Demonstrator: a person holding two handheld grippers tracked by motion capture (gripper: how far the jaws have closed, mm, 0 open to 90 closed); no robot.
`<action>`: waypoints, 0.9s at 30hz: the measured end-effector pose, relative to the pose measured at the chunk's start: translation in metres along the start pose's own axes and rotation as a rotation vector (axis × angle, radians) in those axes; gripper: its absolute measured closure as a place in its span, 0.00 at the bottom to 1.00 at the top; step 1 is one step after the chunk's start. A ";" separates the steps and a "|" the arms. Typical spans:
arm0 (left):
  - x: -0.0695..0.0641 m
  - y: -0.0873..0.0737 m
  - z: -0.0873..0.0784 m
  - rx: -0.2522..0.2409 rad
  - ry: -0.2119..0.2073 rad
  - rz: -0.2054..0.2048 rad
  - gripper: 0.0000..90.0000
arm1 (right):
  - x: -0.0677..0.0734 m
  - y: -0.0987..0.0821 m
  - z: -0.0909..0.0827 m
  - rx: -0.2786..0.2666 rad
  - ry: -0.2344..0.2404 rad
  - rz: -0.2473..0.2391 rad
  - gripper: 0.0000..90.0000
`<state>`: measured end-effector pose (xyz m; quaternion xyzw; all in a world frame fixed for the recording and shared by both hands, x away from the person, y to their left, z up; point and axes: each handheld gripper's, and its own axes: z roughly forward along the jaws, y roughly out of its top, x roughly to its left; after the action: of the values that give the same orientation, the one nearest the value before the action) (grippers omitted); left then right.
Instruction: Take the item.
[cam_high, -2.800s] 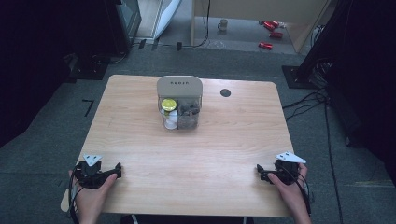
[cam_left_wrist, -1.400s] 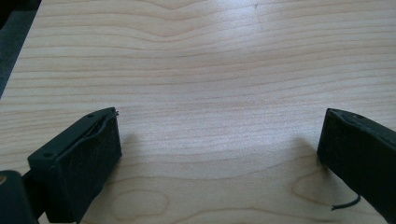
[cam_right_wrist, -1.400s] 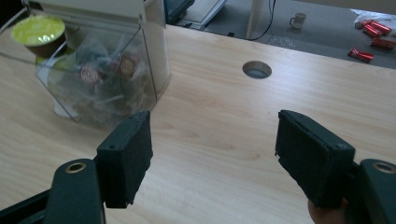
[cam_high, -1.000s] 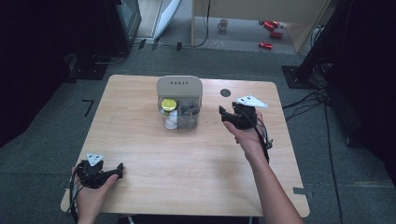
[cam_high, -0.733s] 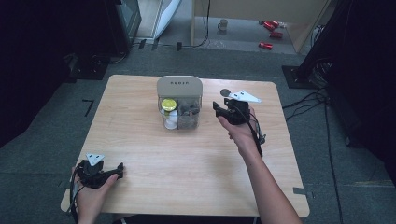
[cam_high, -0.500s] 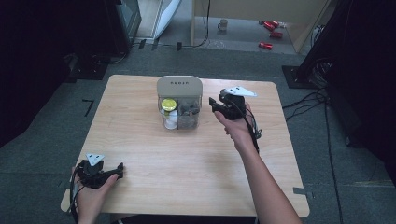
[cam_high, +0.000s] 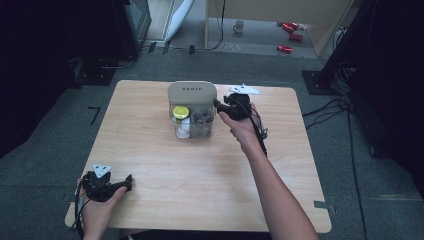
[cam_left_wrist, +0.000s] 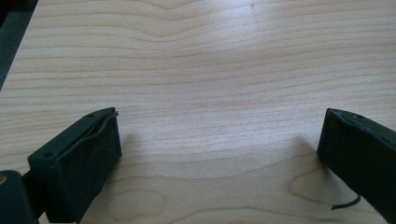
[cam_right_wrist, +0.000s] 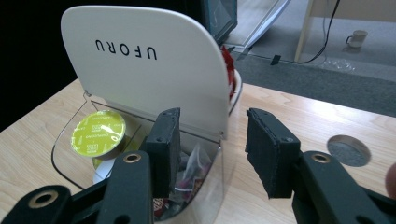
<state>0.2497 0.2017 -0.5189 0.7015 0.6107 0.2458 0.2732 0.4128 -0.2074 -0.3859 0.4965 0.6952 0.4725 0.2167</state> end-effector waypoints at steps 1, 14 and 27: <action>0.000 0.000 0.000 0.000 -0.001 0.001 0.00 | 0.000 0.000 0.003 -0.001 0.000 0.006 0.62; 0.000 0.000 0.000 0.002 -0.004 0.004 0.00 | -0.004 0.009 0.030 0.000 0.040 0.051 0.59; -0.001 0.000 0.000 0.000 -0.005 0.007 0.00 | -0.003 0.006 0.024 0.016 0.073 0.026 0.60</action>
<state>0.2495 0.2011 -0.5189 0.7041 0.6076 0.2452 0.2738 0.4355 -0.1987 -0.3918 0.4896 0.7000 0.4875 0.1808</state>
